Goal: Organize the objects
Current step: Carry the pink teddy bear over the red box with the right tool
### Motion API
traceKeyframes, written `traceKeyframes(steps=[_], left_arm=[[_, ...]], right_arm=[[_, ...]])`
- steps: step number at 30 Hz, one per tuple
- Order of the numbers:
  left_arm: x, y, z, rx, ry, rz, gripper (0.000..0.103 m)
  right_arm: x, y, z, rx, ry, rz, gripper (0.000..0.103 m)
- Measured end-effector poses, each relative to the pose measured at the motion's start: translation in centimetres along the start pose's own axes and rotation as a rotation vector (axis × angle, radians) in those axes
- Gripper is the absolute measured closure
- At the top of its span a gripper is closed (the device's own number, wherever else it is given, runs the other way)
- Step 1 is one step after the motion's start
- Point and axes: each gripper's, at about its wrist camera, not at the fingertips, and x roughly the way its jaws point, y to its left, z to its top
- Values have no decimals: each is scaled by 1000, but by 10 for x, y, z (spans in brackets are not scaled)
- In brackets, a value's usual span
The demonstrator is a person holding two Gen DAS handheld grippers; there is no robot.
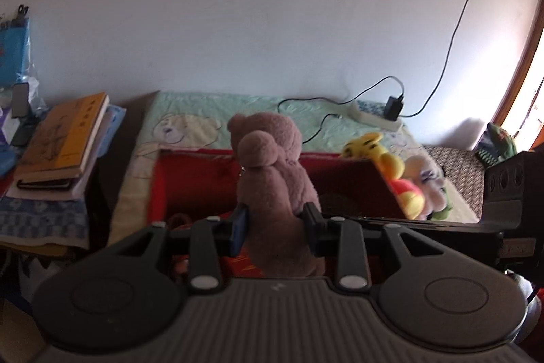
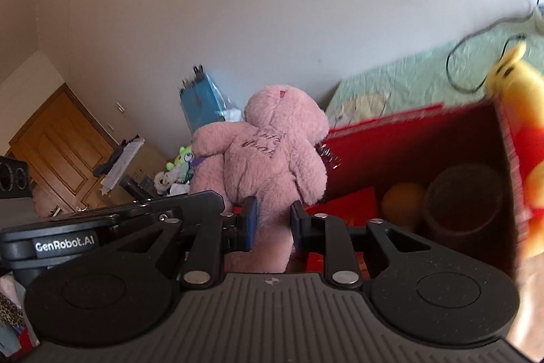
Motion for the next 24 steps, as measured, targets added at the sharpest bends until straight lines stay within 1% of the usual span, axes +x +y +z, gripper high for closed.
traceKeyframes(steps=[9,14,19,24], left_arm=[[29,40,-11,-33,82,43,68],[37,57,-13,-57,106,48,68],[42,65,-16,-72,129,62,68],[43,67,-16,-74,133,67,67]], right_arm=[[48,10,-19,75,121,-85,80],[64,21,-20,40,162,-153,80],[77,18,-23,53,215,-175,80],[76,17,-25,51,216,-177,78]])
